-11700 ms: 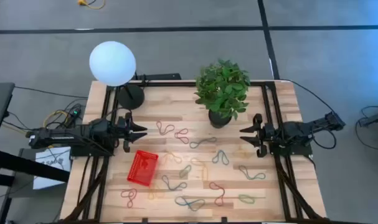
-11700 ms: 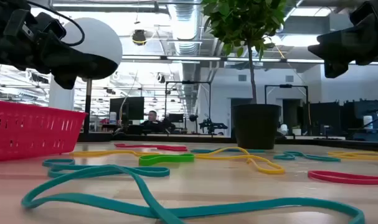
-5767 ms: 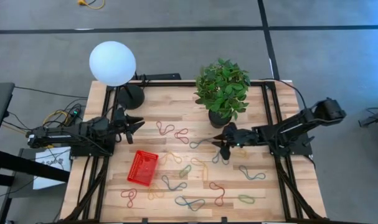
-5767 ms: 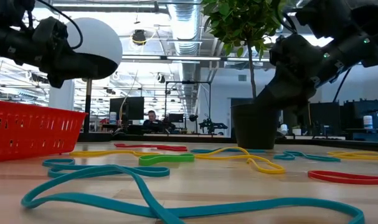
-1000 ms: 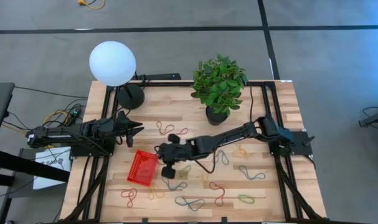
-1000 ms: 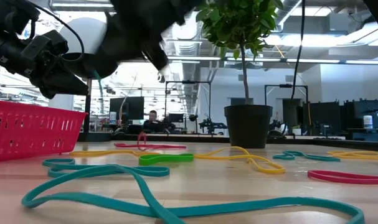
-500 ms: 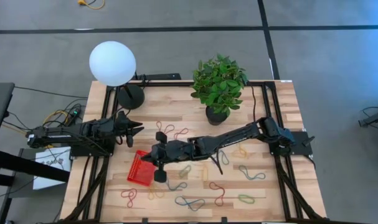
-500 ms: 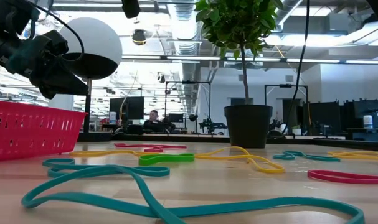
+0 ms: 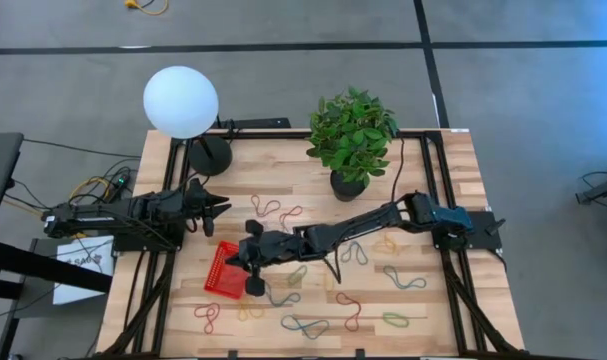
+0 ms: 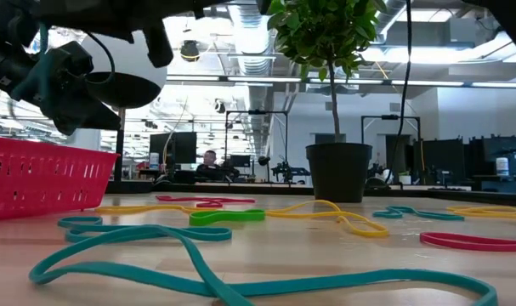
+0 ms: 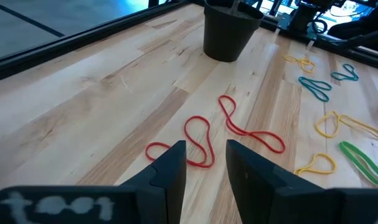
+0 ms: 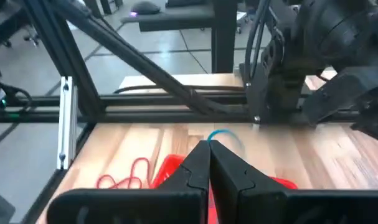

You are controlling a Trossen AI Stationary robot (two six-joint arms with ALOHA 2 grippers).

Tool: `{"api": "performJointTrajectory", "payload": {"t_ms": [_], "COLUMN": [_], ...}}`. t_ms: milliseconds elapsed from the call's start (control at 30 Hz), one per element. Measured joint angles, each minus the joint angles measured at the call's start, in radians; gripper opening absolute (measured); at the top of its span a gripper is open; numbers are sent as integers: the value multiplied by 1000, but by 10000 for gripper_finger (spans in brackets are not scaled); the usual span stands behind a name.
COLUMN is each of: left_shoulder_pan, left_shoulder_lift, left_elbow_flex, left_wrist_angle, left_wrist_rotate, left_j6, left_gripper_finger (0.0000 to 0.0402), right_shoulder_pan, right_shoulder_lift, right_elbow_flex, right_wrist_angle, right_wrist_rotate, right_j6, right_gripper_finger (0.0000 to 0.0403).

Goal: Pick and place items into bin
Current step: Put the blue rubber band into the red bin, then put the red rubber band into the red bin

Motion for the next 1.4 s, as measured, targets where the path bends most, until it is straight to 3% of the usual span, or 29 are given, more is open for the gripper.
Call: {"api": "performJointTrajectory", "payload": {"t_ms": [367, 733, 1000, 1233, 1400], "left_shoulder_pan": [0, 0, 0, 0, 0], "left_shoulder_lift": [0, 0, 0, 0, 0], "left_elbow_flex": [0, 0, 0, 0, 0], "left_wrist_angle": [0, -1, -1, 3, 9], "left_wrist_rotate": [0, 0, 5, 73, 48], "left_j6": [2, 2, 2, 0, -3], "left_gripper_finger": [103, 103, 103, 103, 103], "right_shoulder_pan": [-16, -34, -27, -23, 4], "right_shoulder_lift": [38, 38, 8, -205, -344], "right_elbow_flex": [4, 3, 2, 5, -2], "right_wrist_angle": [51, -57, -102, -594, -797], "right_wrist_rotate": [1, 2, -41, -102, -95], "right_j6": [53, 56, 71, 65, 9], "right_gripper_finger": [2, 79, 86, 86, 86]}}
